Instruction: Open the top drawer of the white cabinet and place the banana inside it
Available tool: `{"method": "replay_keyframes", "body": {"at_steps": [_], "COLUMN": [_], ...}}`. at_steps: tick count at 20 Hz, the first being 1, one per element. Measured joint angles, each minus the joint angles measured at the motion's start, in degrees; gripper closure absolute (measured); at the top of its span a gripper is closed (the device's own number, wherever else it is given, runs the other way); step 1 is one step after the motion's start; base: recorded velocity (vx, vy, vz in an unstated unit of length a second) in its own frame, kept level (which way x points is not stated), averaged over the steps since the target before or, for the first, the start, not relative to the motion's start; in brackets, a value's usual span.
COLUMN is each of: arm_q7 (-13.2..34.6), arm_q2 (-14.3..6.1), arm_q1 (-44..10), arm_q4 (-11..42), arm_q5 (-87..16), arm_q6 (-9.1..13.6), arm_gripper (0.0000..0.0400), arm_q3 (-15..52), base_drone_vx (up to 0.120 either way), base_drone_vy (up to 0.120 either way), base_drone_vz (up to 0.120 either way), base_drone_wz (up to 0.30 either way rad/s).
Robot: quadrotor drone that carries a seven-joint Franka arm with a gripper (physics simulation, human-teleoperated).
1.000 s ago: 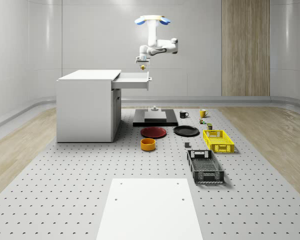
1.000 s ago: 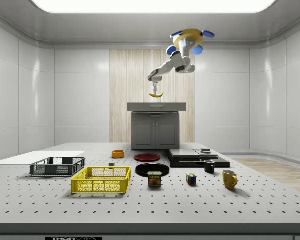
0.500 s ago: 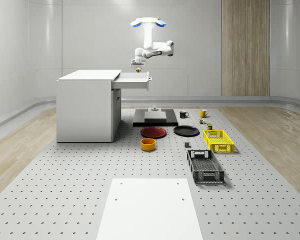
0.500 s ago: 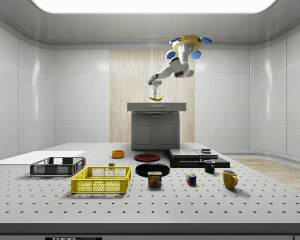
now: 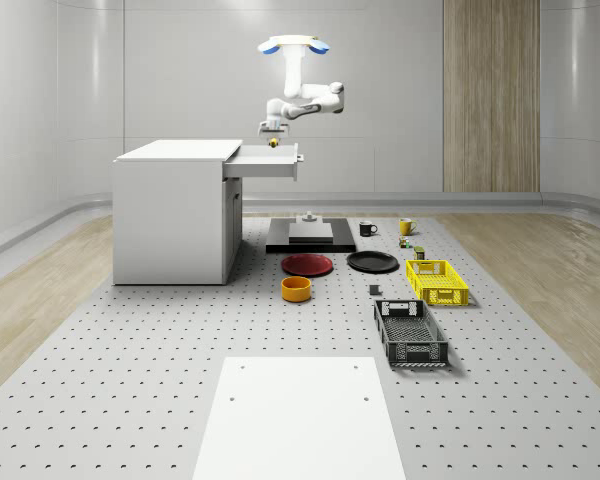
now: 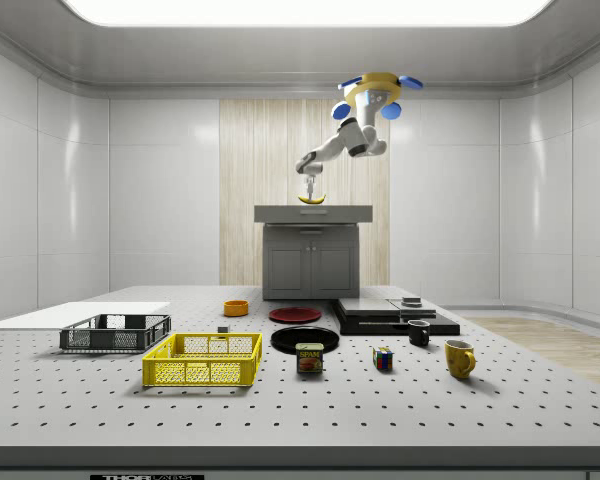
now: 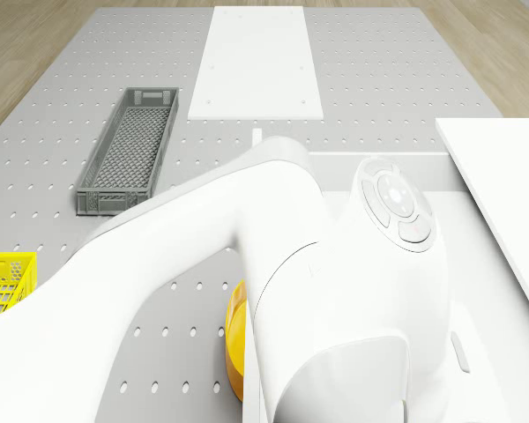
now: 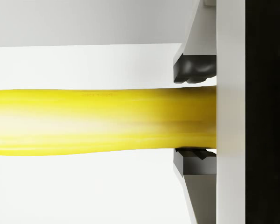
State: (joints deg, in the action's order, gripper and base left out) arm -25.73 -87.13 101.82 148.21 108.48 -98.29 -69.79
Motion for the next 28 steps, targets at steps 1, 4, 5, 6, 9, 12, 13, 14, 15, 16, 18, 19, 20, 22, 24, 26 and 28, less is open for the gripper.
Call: {"method": "replay_keyframes", "body": {"at_steps": [1, 4, 5, 6, 9, 12, 13, 14, 15, 16, 18, 19, 20, 22, 24, 26, 28], "arm_q7": [0.0, 0.1, 0.1, 0.1, 0.2, 0.4, 0.5, 0.5, 0.6, 0.7, 0.7, 0.6, 0.5, 0.4, 0.3, 0.3, 0.3], "arm_q2": [0.2, 0.7, 0.9, 1.2, 1.9, 2.7, 3.0, 3.4, 3.7, 4.0, 4.5, 4.7, 4.9, 5.1, 5.1, 5.1, 5.2], "arm_q1": [0.2, 0.6, 0.7, 0.9, 1.2, 1.5, 1.6, 1.7, 1.8, 1.8, 1.9, 1.9, 1.8, 1.5, 1.2, 0.8, 0.6], "arm_q4": [-0.3, -1.3, -1.6, -1.9, -2.9, -3.9, -4.3, -4.7, -5.0, -5.3, -5.8, -5.9, -6.0, -5.7, -5.1, -4.6, -4.3], "arm_q5": [0.6, 2.6, 3.2, 3.7, 5.4, 7.0, 7.6, 8.2, 8.7, 9.2, 9.9, 10.2, 10.4, 10.3, 9.8, 9.4, 9.1], "arm_q6": [-0.3, -1.2, -1.5, -1.7, -2.3, -2.9, -3.1, -3.2, -3.4, -3.5, -3.5, -3.5, -3.3, -2.8, -2.1, -1.5, -1.1], "arm_gripper": [0.0207, 0.0207, 0.0207, 0.0207, 0.0207, 0.0207, 0.0207, 0.0207, 0.0207, 0.0207, 0.0150, 0.0116, 0.0091, 0.0055, 0.0033, 0.0020, 0.0013], "arm_q3": [0.7, 2.8, 3.4, 3.9, 5.6, 7.2, 7.8, 8.3, 8.8, 9.2, 9.8, 10.0, 10.0, 9.7, 9.0, 8.3, 7.9], "base_drone_vx": [0.000, 0.000, 0.000, 0.000, 0.000, 0.000, 0.000, 0.000, 0.000, 0.000, 0.000, 0.000, 0.000, 0.000, 0.000, 0.000, 0.000], "base_drone_vy": [0.000, 0.000, 0.000, 0.000, 0.000, 0.000, 0.000, 0.000, 0.000, 0.000, 0.000, 0.000, 0.000, 0.000, 0.000, 0.000, 0.000], "base_drone_vz": [0.000, 0.000, 0.000, 0.000, 0.000, 0.000, 0.000, 0.000, 0.000, 0.000, 0.000, 0.000, 0.000, 0.000, 0.000, 0.000, 0.000], "base_drone_wz": [0.000, 0.000, 0.000, 0.000, 0.000, 0.000, 0.000, 0.000, 0.000, 0.000, 0.000, 0.000, 0.000, 0.000, 0.000, 0.000, 0.000]}}
